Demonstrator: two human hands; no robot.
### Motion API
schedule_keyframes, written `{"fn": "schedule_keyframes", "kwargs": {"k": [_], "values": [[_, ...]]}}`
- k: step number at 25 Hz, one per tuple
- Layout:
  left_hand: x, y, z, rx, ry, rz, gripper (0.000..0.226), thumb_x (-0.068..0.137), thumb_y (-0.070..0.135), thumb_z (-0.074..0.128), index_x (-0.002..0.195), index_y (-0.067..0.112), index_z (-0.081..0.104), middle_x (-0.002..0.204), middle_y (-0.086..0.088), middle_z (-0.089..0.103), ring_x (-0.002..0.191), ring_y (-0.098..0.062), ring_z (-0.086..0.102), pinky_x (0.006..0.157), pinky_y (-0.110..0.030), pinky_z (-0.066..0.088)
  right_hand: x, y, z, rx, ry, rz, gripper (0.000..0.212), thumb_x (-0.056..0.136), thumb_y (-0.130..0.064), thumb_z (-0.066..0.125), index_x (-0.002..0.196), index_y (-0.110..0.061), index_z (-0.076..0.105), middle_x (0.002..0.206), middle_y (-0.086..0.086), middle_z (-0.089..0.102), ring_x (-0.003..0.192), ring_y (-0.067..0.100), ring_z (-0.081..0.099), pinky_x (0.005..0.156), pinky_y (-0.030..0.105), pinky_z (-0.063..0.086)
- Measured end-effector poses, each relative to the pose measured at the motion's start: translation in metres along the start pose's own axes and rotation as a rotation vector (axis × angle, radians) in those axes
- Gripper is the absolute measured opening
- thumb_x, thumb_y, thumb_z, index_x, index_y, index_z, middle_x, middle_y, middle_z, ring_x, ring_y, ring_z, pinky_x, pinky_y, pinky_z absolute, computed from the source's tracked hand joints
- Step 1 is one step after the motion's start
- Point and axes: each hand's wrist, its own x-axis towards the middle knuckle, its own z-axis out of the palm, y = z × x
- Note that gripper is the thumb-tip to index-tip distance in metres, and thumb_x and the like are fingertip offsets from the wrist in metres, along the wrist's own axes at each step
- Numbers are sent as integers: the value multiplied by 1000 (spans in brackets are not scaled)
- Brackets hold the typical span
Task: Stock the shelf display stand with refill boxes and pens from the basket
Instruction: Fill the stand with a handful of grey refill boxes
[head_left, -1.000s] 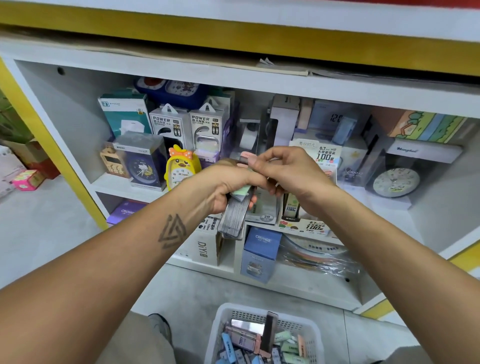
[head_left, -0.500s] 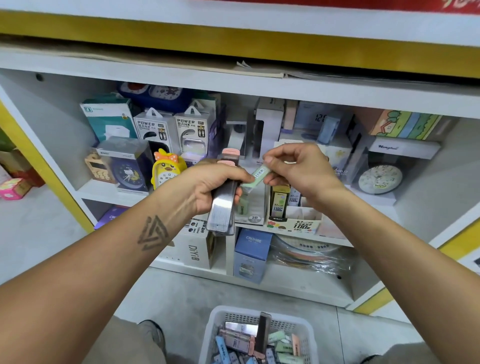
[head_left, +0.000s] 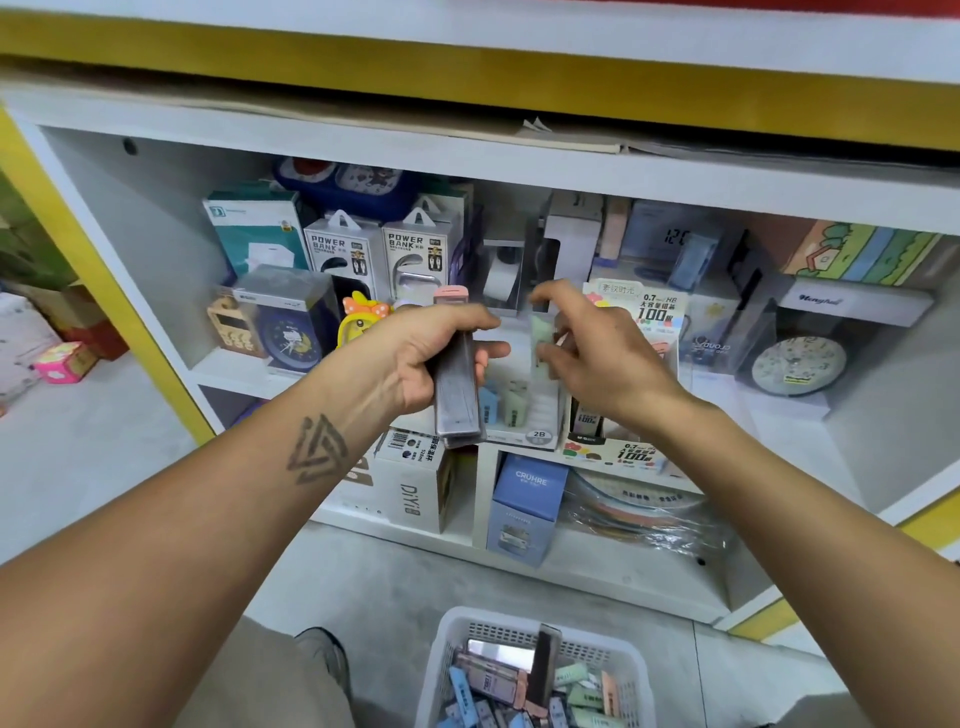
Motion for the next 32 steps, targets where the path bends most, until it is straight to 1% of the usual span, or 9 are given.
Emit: {"fn": "schedule_keyframes", "kwargs": {"k": [3,6,8,10,14,19,24,28,32], "values": [[-1,-1,-9,15,34,-18,16,89,4,63,92,13,51,65,-16,70,38,-13,50,41,-20,47,6,4,4,61,31,14,13,102,-20,49,108,-32,46,76,-3,66,72,11,67,70,42,57],[-1,-1,-14,35,44,-18,15,88,2,63,88,12,51,65,-16,69,37,-13,50,41,-20,47,11,5,12,13,30,-9,8,99,-14,52,100,-22,50,84,-1,63,77,19,66,71,44,57],[-1,-1,-16,40,55,-13,16,87,1,63,87,12,52,66,-17,70,38,-14,50,42,-20,47,11,5,18,-36,3,-32,8,98,-12,52,97,-19,49,88,2,61,79,24,64,71,45,55],[-1,-1,-17,45,61,-9,16,87,1,64,88,12,52,67,-17,70,38,-14,51,42,-20,47,12,6,24,-106,-44,-58,7,98,-12,51,96,-18,48,89,4,59,77,26,61,70,45,54],[-1,-1,-17,52,63,-12,16,86,1,64,91,12,53,67,-17,70,38,-14,51,42,-21,48,12,5,31,-213,-115,-104,7,96,-11,53,94,-17,50,83,3,59,75,25,56,69,44,53],[-2,-1,-18,54,57,-16,16,86,1,64,92,11,54,68,-18,70,38,-14,52,41,-21,48,14,5,31,-277,-120,-104,8,94,-16,59,91,-21,54,81,4,63,75,29,57,68,41,53],[-3,-2,-17,62,62,-14,15,86,0,65,89,11,55,63,-16,69,37,-15,52,41,-21,47,14,6,25,-259,-135,-83,13,90,-9,62,85,-20,56,79,2,62,75,27,58,67,40,52],[-4,-3,-14,78,48,-8,13,86,-1,63,86,9,55,59,-13,65,38,-15,51,42,-20,47,14,5,25,-228,-166,-89,13,90,-11,64,86,-22,59,83,1,65,79,25,60,71,40,54],[-5,-4,-12,101,39,0,12,86,-1,62,85,9,55,59,-11,63,39,-15,51,43,-20,47,12,6,27,-225,-131,-116,10,93,-13,62,86,-19,58,80,3,64,75,26,60,69,41,54]]}}
